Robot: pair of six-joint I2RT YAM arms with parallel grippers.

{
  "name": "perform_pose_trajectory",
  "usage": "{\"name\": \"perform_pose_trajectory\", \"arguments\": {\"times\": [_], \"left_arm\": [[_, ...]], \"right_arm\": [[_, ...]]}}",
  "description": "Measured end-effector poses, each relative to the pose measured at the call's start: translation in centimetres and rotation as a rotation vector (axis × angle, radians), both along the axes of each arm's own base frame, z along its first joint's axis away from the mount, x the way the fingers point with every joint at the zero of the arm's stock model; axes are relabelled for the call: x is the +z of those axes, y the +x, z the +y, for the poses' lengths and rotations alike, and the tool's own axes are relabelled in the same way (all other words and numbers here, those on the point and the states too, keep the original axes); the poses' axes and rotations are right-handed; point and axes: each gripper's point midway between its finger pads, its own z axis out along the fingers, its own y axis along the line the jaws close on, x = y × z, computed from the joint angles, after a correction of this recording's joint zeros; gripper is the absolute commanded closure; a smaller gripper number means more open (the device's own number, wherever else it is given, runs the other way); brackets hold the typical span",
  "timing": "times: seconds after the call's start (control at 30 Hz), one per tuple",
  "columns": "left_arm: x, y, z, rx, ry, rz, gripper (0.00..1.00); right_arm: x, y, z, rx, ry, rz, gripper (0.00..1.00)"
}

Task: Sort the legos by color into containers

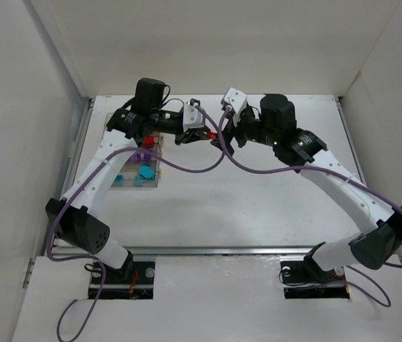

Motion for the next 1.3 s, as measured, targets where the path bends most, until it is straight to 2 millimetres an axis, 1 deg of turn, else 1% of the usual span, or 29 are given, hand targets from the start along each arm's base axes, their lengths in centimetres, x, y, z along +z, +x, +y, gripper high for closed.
{"name": "perform_pose_trajectory", "arguments": {"times": [0.1,0.17,0.2,0.3,0.37,0.43,0.57,0.6,0.67,0.83,0.93,1.0,1.03,1.07,1.2,1.23,1.3], "left_arm": [[-1.6,0.8,0.9,0.081,0.008,0.065,1.00],[-3.0,2.3,2.5,0.182,0.012,0.129,1.00],[-3.8,3.5,3.6,0.246,0.012,0.156,1.00],[-6.3,7.0,8.0,0.463,0.011,0.237,1.00],[-7.9,9.1,11.4,0.612,0.003,0.285,1.00],[-9.3,10.4,14.7,0.743,-0.003,0.331,1.00],[-11.5,13.4,21.2,0.961,-0.012,0.384,1.00],[-12.4,14.0,22.6,1.003,-0.002,0.401,1.00],[-14.5,14.9,24.6,1.064,0.023,0.434,1.00],[-20.7,16.3,27.4,1.157,0.113,0.530,1.00],[-23.0,17.1,28.9,1.214,0.146,0.556,1.00],[-23.7,17.5,29.6,1.243,0.157,0.556,1.00],[-23.7,17.8,30.0,1.255,0.156,0.549,1.00],[-23.6,18.2,30.4,1.272,0.151,0.532,0.99],[-22.9,19.1,30.8,1.291,0.130,0.495,0.93],[-22.7,19.3,30.9,1.295,0.127,0.489,0.88],[-22.6,19.5,31.1,1.310,0.124,0.480,0.81]], "right_arm": [[-0.4,1.2,-0.7,-0.107,0.024,0.024,0.01],[-1.1,1.8,-1.4,-0.164,0.034,0.059,0.01],[-1.4,2.1,-1.7,-0.190,0.041,0.077,0.01],[-1.9,3.1,-2.8,-0.268,0.062,0.109,0.01],[-1.9,3.5,-3.3,-0.302,0.077,0.122,0.01],[-1.9,3.8,-3.6,-0.326,0.089,0.129,0.01],[-1.9,4.2,-3.5,-0.340,0.106,0.137,0.01],[-2.0,4.3,-3.5,-0.342,0.105,0.140,0.01],[-2.5,4.5,-3.4,-0.350,0.101,0.154,0.01],[-3.8,5.2,-3.3,-0.374,0.085,0.177,0.01],[-4.2,5.4,-3.2,-0.382,0.079,0.188,0.01],[-4.2,5.4,-3.2,-0.384,0.080,0.189,0.01],[-4.3,5.4,-3.2,-0.385,0.080,0.190,0.01],[-4.2,5.4,-3.2,-0.386,0.082,0.191,0.01],[-4.2,5.4,-3.3,-0.390,0.084,0.194,0.01],[-4.2,5.5,-3.2,-0.391,0.085,0.195,0.01],[-4.0,5.5,-3.2,-0.392,0.089,0.194,0.01]]}}
